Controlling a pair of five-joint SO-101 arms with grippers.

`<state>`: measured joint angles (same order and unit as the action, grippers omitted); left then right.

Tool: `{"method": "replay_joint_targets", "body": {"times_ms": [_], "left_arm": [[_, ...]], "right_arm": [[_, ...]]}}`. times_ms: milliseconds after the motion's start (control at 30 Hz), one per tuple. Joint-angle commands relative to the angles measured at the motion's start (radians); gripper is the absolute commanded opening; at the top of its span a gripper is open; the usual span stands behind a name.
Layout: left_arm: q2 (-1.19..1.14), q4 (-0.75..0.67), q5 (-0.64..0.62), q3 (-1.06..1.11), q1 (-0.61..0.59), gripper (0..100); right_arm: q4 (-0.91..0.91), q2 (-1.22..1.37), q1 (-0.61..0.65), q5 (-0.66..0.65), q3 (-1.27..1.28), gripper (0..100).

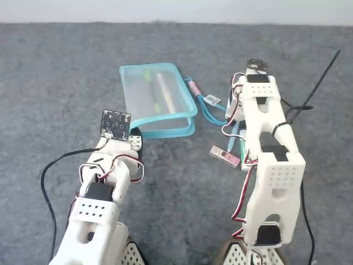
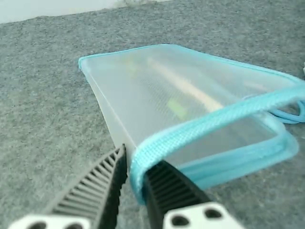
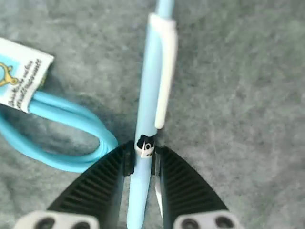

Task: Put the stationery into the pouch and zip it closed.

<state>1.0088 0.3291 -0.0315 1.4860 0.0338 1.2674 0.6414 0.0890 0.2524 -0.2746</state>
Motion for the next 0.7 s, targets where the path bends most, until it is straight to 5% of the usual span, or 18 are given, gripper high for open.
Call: {"method": "replay_joint_targets", "body": {"times_ms": [0,367,667], "left_arm": [[0.002,-0.015,-0.008,-0.019,0.008,1],[0.002,-0.017,-0.008,-0.019,0.008,1],[0.0,-0.017,-0.008,-0.018,0.008,1]], "right_arm": [[-0.021,-0.047,-0.013,0.005,-0.055,0.6],[0.186,-0.472,-0.036,-0.161,-0.048,0.7],[0.449,-0.573,-0.2,-0.56,-0.046,0.7]]}}
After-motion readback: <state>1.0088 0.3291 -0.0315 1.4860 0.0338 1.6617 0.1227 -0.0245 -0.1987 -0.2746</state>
